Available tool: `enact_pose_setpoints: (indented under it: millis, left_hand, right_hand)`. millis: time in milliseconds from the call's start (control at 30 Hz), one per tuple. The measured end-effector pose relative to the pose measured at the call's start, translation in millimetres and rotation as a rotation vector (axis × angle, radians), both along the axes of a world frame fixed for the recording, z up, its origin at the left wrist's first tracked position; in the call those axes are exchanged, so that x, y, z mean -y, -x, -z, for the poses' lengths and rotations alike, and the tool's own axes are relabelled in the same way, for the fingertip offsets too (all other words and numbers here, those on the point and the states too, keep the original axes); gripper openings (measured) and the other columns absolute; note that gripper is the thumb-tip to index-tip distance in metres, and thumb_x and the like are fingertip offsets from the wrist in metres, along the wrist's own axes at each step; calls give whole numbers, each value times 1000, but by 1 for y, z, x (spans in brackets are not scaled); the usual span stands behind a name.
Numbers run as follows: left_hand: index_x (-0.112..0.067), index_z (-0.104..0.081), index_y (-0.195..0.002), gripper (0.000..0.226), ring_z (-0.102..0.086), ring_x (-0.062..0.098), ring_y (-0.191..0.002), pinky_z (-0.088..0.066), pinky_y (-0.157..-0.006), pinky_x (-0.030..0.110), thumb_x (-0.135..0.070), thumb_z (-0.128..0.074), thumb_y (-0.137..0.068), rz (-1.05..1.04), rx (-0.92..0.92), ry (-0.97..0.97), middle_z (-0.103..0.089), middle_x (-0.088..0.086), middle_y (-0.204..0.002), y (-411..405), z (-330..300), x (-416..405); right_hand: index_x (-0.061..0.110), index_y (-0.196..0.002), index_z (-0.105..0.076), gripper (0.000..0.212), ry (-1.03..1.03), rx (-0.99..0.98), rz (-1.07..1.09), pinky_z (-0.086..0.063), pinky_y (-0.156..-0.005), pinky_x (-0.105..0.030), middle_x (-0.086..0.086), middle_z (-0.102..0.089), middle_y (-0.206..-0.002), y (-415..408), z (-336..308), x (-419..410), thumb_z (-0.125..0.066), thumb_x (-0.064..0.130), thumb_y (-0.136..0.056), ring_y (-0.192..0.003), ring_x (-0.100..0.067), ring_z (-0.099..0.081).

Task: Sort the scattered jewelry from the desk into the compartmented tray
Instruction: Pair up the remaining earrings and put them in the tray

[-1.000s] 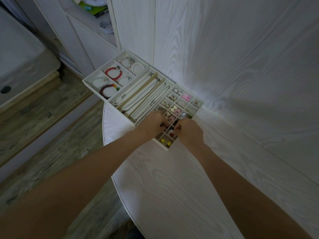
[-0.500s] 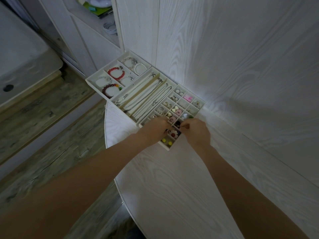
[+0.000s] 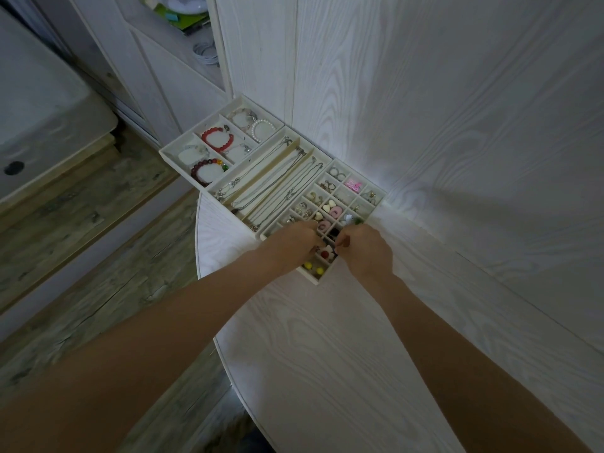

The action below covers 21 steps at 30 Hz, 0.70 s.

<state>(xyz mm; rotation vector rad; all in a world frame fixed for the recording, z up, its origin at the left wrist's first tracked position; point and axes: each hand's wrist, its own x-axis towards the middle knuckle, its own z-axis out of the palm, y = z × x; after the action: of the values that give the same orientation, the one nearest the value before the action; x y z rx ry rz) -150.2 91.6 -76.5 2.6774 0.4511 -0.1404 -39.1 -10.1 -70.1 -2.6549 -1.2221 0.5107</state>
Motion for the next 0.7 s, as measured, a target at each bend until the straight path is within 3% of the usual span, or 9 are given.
enact_pose_setpoints:
  millis: [133,333,467,600,700]
  left_hand:
    - [-13,-60,-126,32,-54,25,-113,-44,-97,32,-13,-46,-97,35,-10,-23,-55,11,-125,3,2,-1]
    - [-15,-51,-135,37,-48,22,-121,-38,-99,26,-13,-42,-99,51,-37,-10,-47,9,-137,4,5,1]
    - [-16,-49,-136,38,-49,23,-120,-42,-97,27,-12,-40,-99,81,-25,-20,-49,10,-134,5,4,1]
    - [-16,-50,-136,38,-50,21,-117,-40,-92,22,-11,-39,-99,77,-17,-36,-51,9,-132,7,7,0]
    - [-22,-50,-136,40,-50,18,-114,-42,-91,23,-11,-39,-99,101,-56,-76,-53,7,-128,9,14,-2]
  right_hand:
    - [16,-97,-71,18,49,149,-178,-51,-69,-29,-4,-58,-107,1,-4,-5,-54,14,-92,-86,-21,-62]
    - [19,-92,-72,15,35,50,-181,-50,-67,-29,-2,-63,-99,-11,-10,-15,-60,11,-87,-85,-19,-62]
    - [18,-91,-74,14,37,78,-254,-49,-66,-29,-3,-63,-97,-7,-9,-19,-62,12,-87,-85,-19,-59]
    - [18,-98,-73,18,73,84,-286,-44,-64,-27,-4,-60,-102,-4,-6,-20,-59,13,-89,-88,-21,-59]
    - [20,-104,-71,19,53,113,-324,-48,-71,-28,-3,-59,-108,-3,-3,-17,-58,20,-91,-96,-20,-58]
